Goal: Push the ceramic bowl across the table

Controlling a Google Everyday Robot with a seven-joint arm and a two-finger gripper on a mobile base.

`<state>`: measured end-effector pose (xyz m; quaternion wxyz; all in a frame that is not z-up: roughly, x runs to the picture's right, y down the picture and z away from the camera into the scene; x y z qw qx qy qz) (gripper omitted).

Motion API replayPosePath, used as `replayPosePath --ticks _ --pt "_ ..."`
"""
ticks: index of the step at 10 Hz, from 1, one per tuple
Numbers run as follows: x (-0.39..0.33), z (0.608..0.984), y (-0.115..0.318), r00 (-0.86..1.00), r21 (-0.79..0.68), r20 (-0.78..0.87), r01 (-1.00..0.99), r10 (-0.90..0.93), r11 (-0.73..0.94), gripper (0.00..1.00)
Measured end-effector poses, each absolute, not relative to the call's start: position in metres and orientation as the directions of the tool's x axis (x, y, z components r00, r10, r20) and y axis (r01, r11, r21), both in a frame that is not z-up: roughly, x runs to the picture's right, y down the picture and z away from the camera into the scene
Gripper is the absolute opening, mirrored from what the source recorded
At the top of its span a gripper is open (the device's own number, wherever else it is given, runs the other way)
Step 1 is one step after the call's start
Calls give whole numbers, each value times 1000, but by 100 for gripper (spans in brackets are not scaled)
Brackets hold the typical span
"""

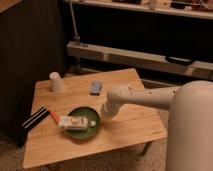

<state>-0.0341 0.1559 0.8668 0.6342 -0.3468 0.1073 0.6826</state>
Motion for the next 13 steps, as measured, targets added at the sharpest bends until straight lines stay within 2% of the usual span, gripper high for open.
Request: replayPosePath --ticks 2,5,13 --pt "-44 872 144 84 -324 -601 -935 795 -145 2" --pt "-96 867 129 235 -433 -553 -901 800 -35 2" --pt "-205 866 139 525 -629 -466 -763 713 150 2"
